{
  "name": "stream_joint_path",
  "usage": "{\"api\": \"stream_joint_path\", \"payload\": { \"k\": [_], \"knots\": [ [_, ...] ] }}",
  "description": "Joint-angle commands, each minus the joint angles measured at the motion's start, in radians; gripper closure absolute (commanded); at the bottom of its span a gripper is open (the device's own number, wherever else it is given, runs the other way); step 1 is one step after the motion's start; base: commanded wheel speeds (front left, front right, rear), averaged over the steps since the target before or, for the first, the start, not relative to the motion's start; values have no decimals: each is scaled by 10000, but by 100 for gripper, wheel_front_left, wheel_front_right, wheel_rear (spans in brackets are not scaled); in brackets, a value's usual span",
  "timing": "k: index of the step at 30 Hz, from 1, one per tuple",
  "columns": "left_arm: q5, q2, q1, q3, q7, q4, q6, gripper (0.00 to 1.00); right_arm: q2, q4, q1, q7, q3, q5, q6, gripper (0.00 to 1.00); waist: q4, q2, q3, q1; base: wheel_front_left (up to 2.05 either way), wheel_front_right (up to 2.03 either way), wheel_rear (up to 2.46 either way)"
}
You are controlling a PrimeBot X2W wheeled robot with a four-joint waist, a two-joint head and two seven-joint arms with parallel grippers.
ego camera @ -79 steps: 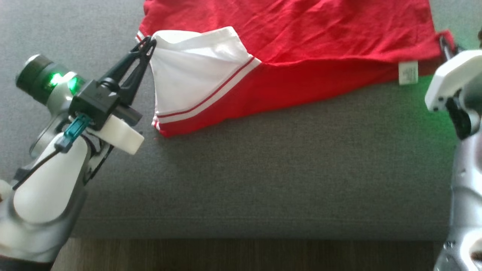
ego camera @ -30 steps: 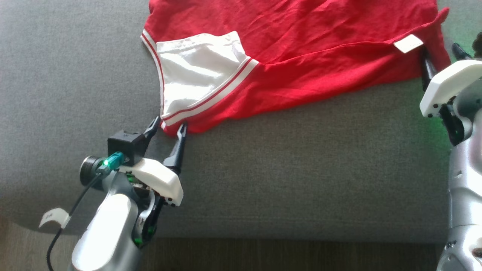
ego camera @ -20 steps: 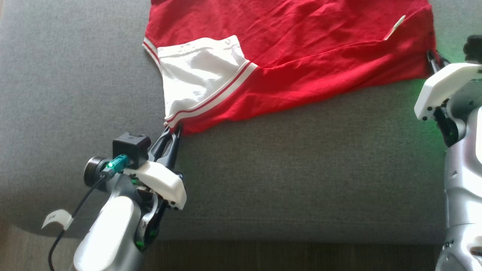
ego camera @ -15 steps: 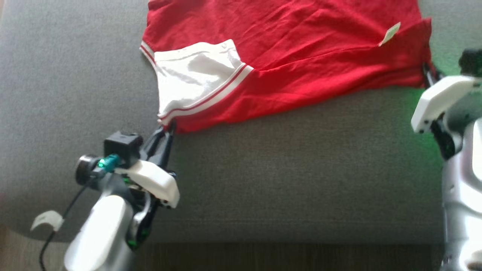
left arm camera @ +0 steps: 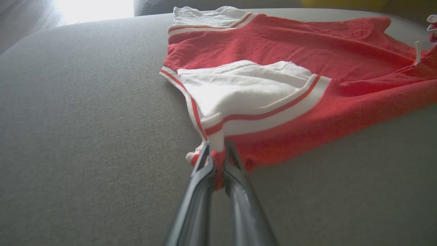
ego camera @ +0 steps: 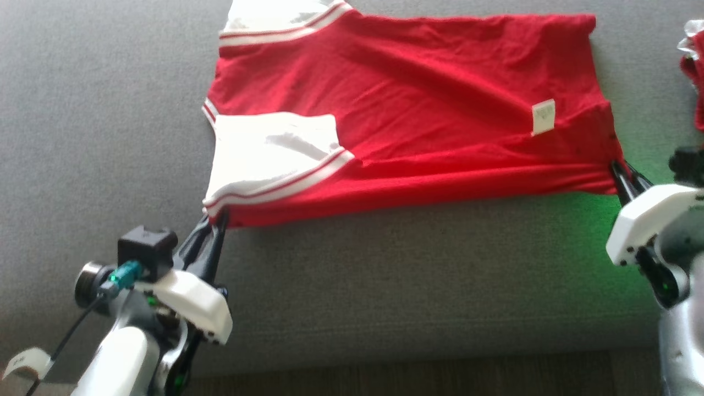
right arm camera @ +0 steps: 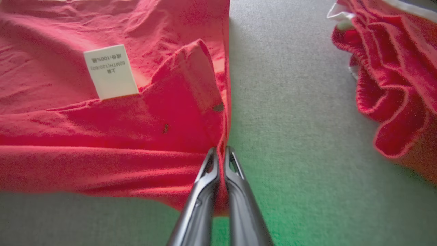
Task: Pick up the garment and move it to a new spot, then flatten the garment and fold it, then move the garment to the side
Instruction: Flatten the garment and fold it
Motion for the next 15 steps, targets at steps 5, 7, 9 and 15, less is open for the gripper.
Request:
{"api": "stream_joint_path", "payload": {
  "k": [5, 7, 9, 15],
  "knots": [
    [-402, 530, 652, 398, 682, -1270, 120, 100, -399, -1217, 822, 484, 74, 428, -6, 100, -137, -1, -264, 1, 0, 0, 0],
    [-457, 547, 775, 372, 793, -1422, 131, 100, -416, -1310, 939, 559, 68, 464, -6, 100, -146, -1, -299, 1, 0, 0, 0],
    [-549, 566, 971, 323, 973, -1629, 156, 100, -419, -1432, 1140, 701, 35, 510, -6, 100, -149, -1, -362, 1, 0, 0, 0],
    [-756, 468, 1071, 87, 1234, -1432, 55, 92, -297, -1558, 1465, 947, -10, 332, -6, 0, -167, -1, -455, 1, 0, 0, 0]
  ]
}}
